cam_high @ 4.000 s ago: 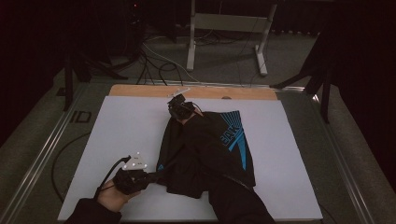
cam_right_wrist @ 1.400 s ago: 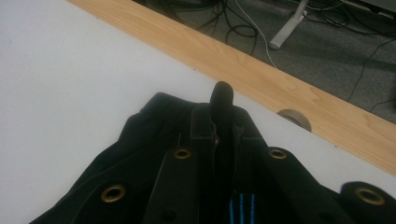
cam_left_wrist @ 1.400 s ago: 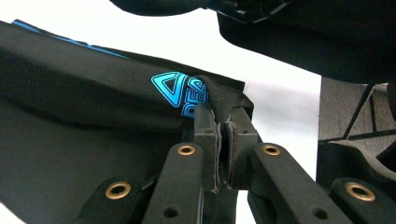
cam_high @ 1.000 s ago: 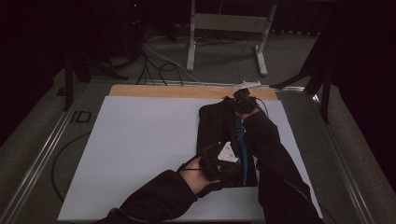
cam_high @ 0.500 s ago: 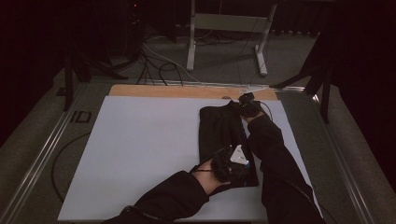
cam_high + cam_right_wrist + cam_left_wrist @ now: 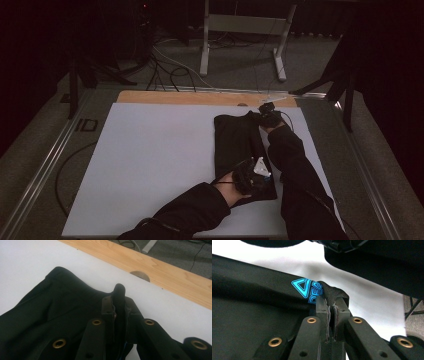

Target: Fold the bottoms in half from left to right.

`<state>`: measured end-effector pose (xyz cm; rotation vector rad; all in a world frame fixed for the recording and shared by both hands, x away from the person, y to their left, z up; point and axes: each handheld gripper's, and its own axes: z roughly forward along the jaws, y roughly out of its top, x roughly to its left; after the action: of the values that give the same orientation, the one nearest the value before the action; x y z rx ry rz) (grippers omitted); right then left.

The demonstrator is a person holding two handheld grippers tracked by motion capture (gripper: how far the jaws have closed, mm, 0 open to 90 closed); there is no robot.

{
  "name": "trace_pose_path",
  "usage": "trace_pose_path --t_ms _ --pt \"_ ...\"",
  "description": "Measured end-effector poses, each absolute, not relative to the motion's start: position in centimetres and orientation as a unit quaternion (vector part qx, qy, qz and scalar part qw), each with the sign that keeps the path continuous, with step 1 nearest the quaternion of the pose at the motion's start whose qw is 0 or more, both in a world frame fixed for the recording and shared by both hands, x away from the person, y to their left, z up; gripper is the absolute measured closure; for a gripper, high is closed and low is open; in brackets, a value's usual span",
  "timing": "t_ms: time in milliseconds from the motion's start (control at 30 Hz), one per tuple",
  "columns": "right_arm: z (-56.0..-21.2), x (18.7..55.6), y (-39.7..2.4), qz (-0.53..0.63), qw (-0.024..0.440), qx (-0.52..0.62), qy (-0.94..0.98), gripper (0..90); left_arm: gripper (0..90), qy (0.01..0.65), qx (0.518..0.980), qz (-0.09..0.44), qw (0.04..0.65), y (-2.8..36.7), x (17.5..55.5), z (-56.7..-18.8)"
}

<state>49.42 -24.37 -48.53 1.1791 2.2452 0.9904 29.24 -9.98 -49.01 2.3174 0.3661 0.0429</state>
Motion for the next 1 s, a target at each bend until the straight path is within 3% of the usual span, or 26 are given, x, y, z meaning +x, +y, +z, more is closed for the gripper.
trace_pose_path --t_ms 567,633,667,833,867,1000 --pt "-50.8 50.1 -25.3 0.344 0.213 0.437 0.803 79.3 85.9 0.154 0.914 0.003 0.376 -11.2 30.1 -50.9" --pt "-50.9 50.0 -25.4 0.341 0.214 0.444 0.800 75.8 85.7 0.153 0.914 -0.001 0.376 -11.4 30.1 -51.0" --pt "-50.9 49.9 -25.5 0.342 0.212 0.445 0.800 67.4 85.4 0.152 0.915 -0.007 0.374 -11.6 30.1 -51.1" --pt "-50.5 49.5 -25.7 0.344 0.210 0.446 0.799 55.6 82.5 0.148 0.915 -0.019 0.374 -11.8 30.0 -51.1" --pt "-50.2 49.3 -25.8 0.352 0.205 0.448 0.795 45.9 81.6 0.148 0.916 -0.021 0.374 -12.0 29.9 -51.1" --pt "-49.1 48.8 -26.2 0.358 0.211 0.456 0.787 29.3 77.5 0.143 0.915 -0.023 0.377 -12.1 29.7 -50.9"
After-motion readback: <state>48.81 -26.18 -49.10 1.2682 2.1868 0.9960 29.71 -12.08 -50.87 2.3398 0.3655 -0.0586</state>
